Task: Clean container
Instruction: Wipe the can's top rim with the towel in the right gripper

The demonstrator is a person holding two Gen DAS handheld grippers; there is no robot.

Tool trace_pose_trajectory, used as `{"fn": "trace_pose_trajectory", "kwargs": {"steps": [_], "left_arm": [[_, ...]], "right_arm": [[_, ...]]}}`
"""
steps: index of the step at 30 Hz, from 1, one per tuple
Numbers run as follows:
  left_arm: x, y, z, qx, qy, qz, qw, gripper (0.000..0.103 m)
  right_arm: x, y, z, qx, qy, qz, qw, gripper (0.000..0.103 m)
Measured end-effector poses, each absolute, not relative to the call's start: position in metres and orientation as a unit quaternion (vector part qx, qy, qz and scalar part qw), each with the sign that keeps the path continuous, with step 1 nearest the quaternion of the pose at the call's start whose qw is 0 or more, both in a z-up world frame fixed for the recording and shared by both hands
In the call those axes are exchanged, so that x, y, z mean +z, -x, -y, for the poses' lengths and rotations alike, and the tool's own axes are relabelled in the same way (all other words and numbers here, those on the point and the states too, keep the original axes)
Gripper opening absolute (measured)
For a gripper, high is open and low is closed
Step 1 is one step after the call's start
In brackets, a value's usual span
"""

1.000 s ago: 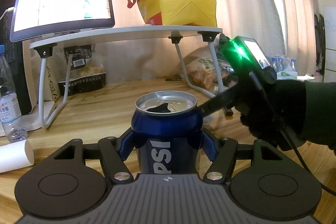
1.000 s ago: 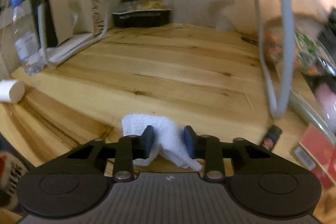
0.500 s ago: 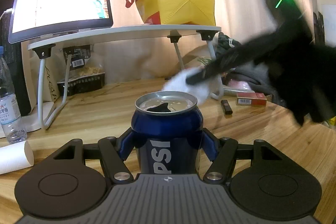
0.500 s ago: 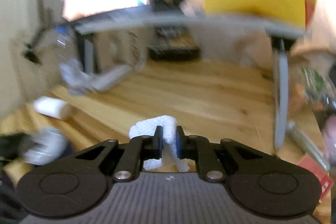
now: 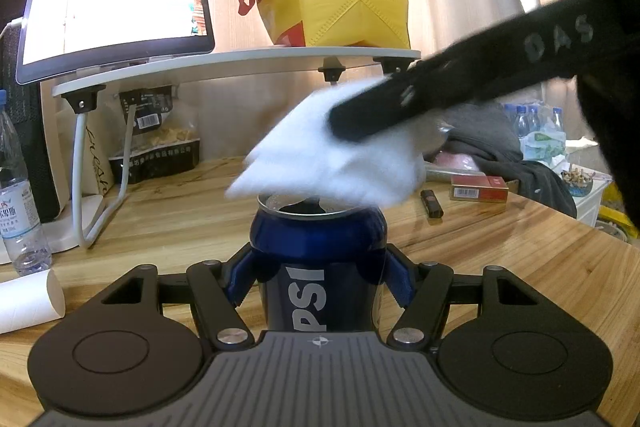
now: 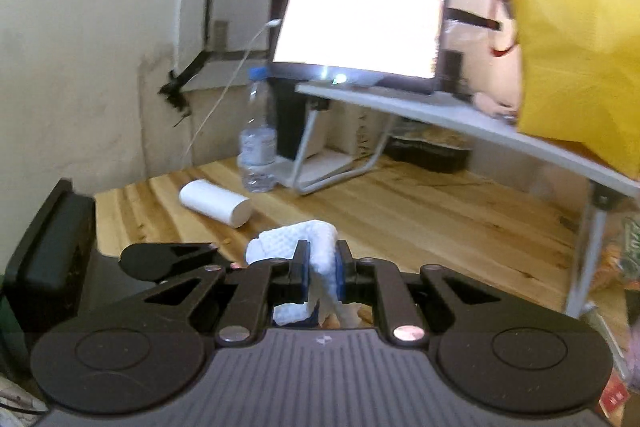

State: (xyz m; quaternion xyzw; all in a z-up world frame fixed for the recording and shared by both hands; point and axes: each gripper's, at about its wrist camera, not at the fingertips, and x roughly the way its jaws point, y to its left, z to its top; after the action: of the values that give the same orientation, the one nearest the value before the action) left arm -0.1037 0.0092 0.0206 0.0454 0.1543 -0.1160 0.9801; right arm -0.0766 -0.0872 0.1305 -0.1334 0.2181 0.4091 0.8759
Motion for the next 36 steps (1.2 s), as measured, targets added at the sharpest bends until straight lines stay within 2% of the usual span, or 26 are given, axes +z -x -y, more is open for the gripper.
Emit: {"fn": "trace_pose_trajectory", "kwargs": {"steps": [6,14,18,23,30,36], "left_arm": [[0.021,0.102,-0.009,-0.115,-0.045,-0.154,0.98,0.067],[0.021,0.101,-0.008,-0.116,-0.046,-0.154,0.98,0.067],[0.02,0.101,-0.01,-0.116,-0.04,-0.156,0.98,0.067],[0.02,0.102,-0.01,-0.115,-0.042,-0.155,0.98,0.067],[0.02,0.103,-0.009,-0.113,-0.043,-0.154,0.981,0.067],[0.02,0.103,-0.009,-0.114,-0.04,-0.155,0.981,0.067]], "right_arm": [[0.118,0.072,0.063,0.411,0.154,-0.215,0.873,0.016],[0.122,0.086,0.062,0.388,0.239,-0.201,0.867,0.016],[0.125,0.097,0.066,0.421,0.207,-0.225,0.854,0.016],[0.121,0.093,0.05,0.431,0.188,-0.217,0.856,0.016],[0.119,0.071,0.045,0.381,0.222,-0.201,0.875,0.016],[0.122,0.087,0.071,0.385,0.212,-0.219,0.871,0.016]]}}
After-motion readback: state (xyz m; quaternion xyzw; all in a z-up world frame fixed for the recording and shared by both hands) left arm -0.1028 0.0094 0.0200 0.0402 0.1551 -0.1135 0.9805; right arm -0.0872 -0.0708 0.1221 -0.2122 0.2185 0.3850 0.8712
